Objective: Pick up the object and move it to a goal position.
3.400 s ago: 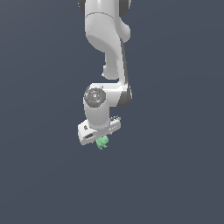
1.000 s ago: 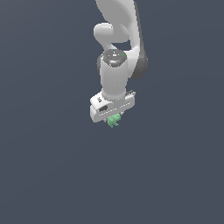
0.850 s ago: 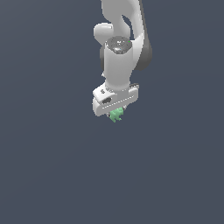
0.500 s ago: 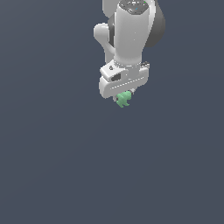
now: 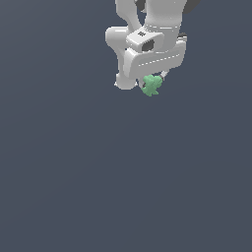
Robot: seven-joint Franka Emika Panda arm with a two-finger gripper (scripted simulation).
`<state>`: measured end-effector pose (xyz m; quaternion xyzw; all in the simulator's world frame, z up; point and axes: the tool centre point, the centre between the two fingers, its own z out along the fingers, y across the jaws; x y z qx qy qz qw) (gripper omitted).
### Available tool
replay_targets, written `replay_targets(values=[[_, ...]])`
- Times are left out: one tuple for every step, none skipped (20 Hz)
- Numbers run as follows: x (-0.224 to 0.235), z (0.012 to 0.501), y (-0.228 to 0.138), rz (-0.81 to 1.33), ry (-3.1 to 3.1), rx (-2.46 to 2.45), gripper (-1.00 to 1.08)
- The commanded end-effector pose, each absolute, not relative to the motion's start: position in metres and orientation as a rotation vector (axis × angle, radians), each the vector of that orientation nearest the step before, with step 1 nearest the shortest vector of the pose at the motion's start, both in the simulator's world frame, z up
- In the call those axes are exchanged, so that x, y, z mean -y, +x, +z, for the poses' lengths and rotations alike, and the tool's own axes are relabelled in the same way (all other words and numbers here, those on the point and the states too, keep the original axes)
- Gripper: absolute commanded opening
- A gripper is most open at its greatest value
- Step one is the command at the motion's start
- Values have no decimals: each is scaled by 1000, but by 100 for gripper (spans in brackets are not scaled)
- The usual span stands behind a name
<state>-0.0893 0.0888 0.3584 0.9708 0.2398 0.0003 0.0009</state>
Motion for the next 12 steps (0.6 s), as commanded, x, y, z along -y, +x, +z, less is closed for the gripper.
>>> replay_targets(values=[[-96, 375, -96, -1, 3049, -752, -100], [-98, 381, -98, -1, 3049, -752, -100], [-101, 386, -100, -1, 3049, -752, -100], [-102, 390, -101, 0, 3050, -752, -100], [-104, 394, -102, 0, 3050, -752, -100], [-106, 397, -103, 0, 3050, -752, -100], [-107, 400, -104, 0, 3050, -752, -100], [-108, 402, -104, 0, 3050, -752, -100], [-109, 404, -105, 0, 3050, -752, -100], [-109, 405, -105, 0, 3051, -751, -100], [-109, 406, -105, 0, 3051, -751, -100], [-109, 406, -105, 0, 3051, -751, -100]])
